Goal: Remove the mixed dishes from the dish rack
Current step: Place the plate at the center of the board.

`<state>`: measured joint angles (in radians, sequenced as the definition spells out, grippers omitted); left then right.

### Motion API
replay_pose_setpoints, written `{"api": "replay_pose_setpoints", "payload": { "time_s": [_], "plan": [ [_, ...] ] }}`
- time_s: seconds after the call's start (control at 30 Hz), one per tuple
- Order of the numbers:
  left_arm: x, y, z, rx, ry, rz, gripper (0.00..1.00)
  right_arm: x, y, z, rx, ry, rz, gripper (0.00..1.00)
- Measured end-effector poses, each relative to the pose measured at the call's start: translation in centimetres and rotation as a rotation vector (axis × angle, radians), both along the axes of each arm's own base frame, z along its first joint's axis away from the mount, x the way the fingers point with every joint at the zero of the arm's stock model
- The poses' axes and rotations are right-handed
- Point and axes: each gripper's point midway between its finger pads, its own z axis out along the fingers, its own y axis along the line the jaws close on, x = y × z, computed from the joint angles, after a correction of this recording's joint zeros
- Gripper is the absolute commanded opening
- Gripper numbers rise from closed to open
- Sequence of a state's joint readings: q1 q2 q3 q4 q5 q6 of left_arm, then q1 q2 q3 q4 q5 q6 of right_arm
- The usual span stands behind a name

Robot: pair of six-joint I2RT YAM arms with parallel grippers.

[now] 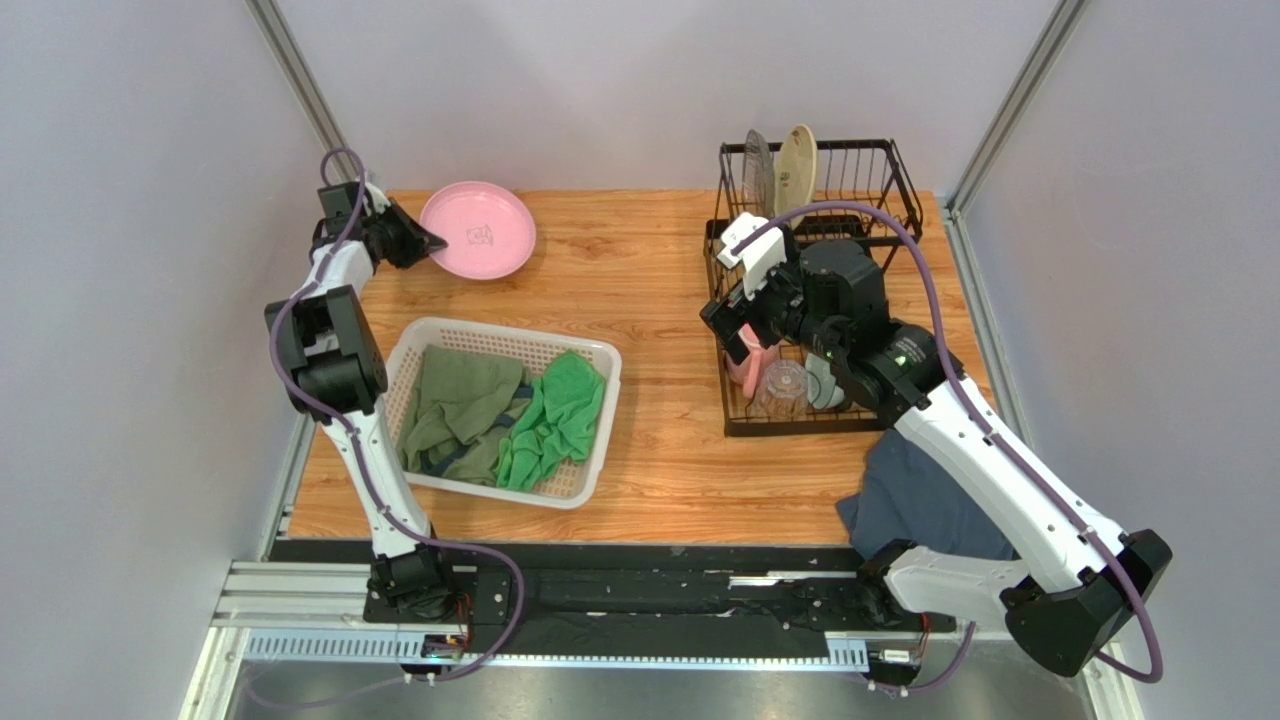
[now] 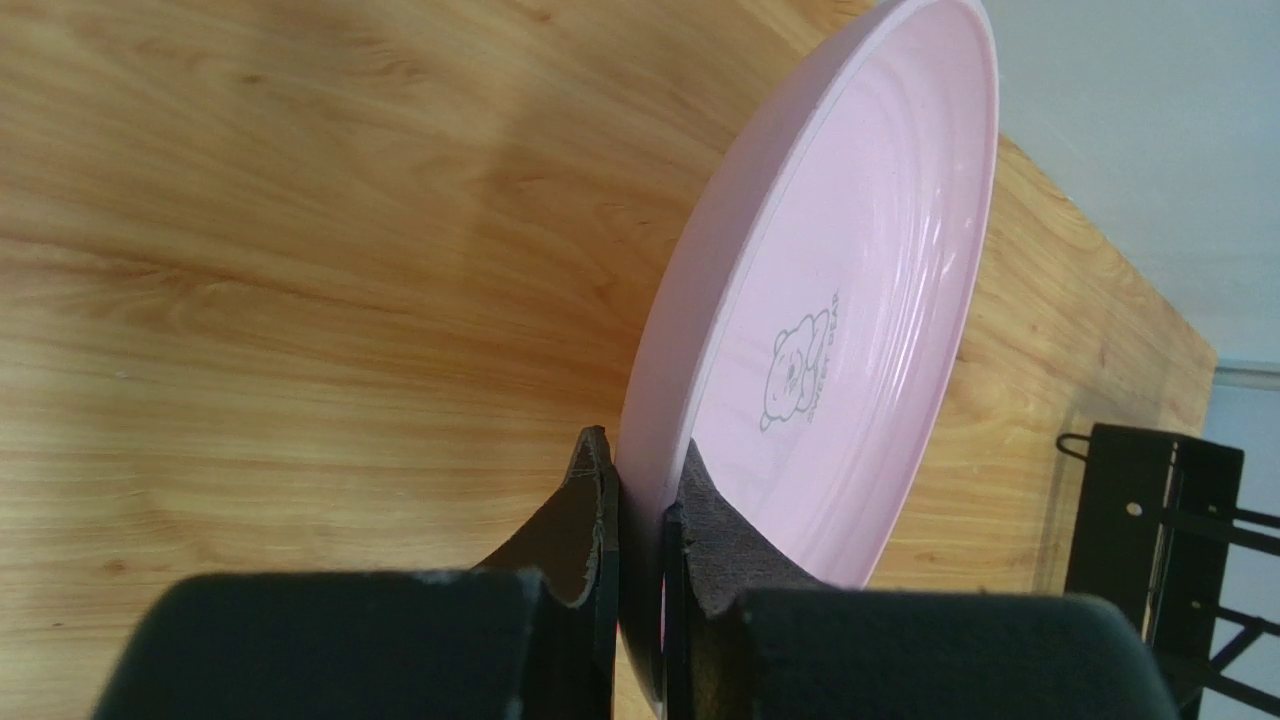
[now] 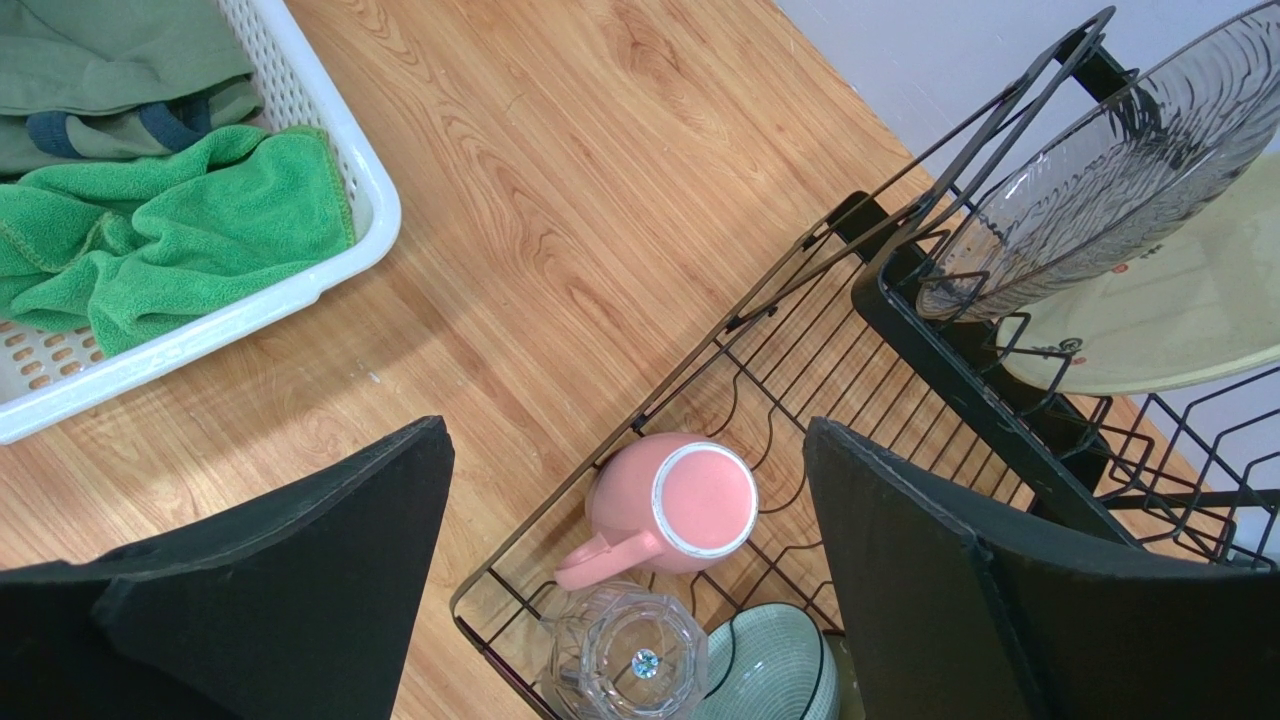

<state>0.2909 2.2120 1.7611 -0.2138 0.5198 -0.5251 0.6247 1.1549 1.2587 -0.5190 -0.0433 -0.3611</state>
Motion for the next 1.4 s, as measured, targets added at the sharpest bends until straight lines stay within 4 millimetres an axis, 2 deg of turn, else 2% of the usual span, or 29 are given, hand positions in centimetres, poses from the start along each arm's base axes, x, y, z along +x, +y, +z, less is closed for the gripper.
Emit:
{"api": "replay_pose_setpoints", "payload": {
  "time_s": [0.1, 0.23, 0.5, 0.7, 0.8, 1.17, 1.27, 1.4],
  "plan": [
    [-0.2, 1.1, -1.9, -0.018, 0.038, 0.025, 0.0, 0.1, -0.1, 0.0, -0.001, 0.0, -0.001, 0.94],
    [-0.4, 1.6, -2.5, -0.024, 0.053, 0.036, 0.0, 0.2, -0.3, 0.0, -0.002, 0.0, -0.007, 0.94],
    [-0.5, 1.6, -3.1, -0.026, 0.064, 0.034, 0.0, 0.2, -0.3, -0.1, -0.002, 0.0, -0.007, 0.95],
    [-1.0, 1.5, -5.4, -0.039, 0.117, 0.033, 0.02, 0.2, -0.3, -0.1, -0.005, -0.001, -0.006, 0.95],
    [-1.3, 1.2, -5.8, -0.052, 0.128, 0.025, 0.05, 0.2, -0.3, -0.1, -0.006, -0.002, -0.005, 0.95],
    [-2.1, 0.6, -6.8, -0.07, 0.145, 0.004, 0.35, 0.3, -0.5, -0.6, -0.022, 0.0, -0.01, 0.95],
    [-2.7, 0.6, -7.6, -0.06, 0.164, 0.001, 0.39, 0.4, -0.7, -0.8, -0.032, -0.004, -0.017, 0.95],
    [-3.3, 0.9, -7.4, -0.016, 0.166, 0.003, 0.4, 0.6, -0.8, -0.6, -0.036, -0.015, -0.024, 0.95]
  ]
}}
